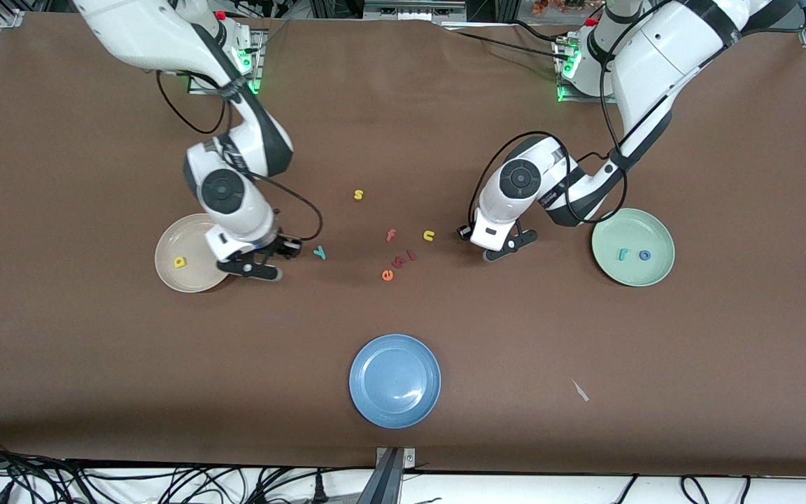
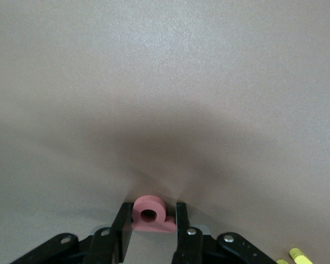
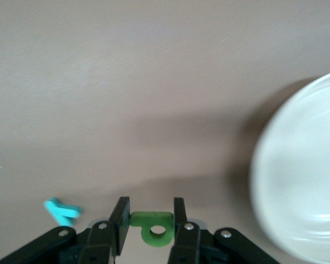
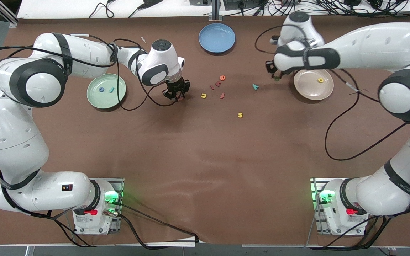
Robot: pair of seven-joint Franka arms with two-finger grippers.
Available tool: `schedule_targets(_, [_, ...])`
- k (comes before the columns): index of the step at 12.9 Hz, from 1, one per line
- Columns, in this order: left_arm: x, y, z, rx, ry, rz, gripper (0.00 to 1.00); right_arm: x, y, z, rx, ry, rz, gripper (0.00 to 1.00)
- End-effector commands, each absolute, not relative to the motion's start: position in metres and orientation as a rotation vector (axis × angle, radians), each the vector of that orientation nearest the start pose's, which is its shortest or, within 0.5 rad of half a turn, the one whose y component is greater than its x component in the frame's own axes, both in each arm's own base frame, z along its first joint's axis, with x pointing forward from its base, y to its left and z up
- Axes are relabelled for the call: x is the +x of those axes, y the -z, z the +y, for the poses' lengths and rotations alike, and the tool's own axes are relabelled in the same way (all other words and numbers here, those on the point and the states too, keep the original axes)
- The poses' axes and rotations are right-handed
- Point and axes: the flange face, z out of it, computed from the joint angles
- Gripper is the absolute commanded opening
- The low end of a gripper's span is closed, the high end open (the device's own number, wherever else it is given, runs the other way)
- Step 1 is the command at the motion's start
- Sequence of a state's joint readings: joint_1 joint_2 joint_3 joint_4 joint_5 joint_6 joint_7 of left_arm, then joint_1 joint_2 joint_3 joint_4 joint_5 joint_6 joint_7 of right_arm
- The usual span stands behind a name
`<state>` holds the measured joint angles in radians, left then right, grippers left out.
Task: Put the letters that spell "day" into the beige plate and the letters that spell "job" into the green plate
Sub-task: 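Drop the p in the green plate while the right gripper drops d in cream plate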
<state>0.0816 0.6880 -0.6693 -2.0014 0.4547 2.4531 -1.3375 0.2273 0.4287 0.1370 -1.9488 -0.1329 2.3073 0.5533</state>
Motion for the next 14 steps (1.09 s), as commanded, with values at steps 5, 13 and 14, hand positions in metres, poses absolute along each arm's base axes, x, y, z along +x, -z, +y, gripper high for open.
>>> schedule_targets(5, [0.569, -0.292, -0.23, -3.055, -0.321, -0.683, 0.03, 0.58, -0.295, 0.09, -3.236, -0.21, -0.087, 0.67])
schedule_targets(13, [0.587, -0.293, 0.01, -3.023, -0.602, -0.259, 0.03, 0.574, -0.27, 0.197, -3.166, -0.147, 0.265, 0.82])
schedule_targets(14, [0.585, -0.269, 0.019, -3.008, -0.636, -0.244, 0.03, 0.568, -0.265, 0.223, -3.151, -0.114, 0.311, 0.82])
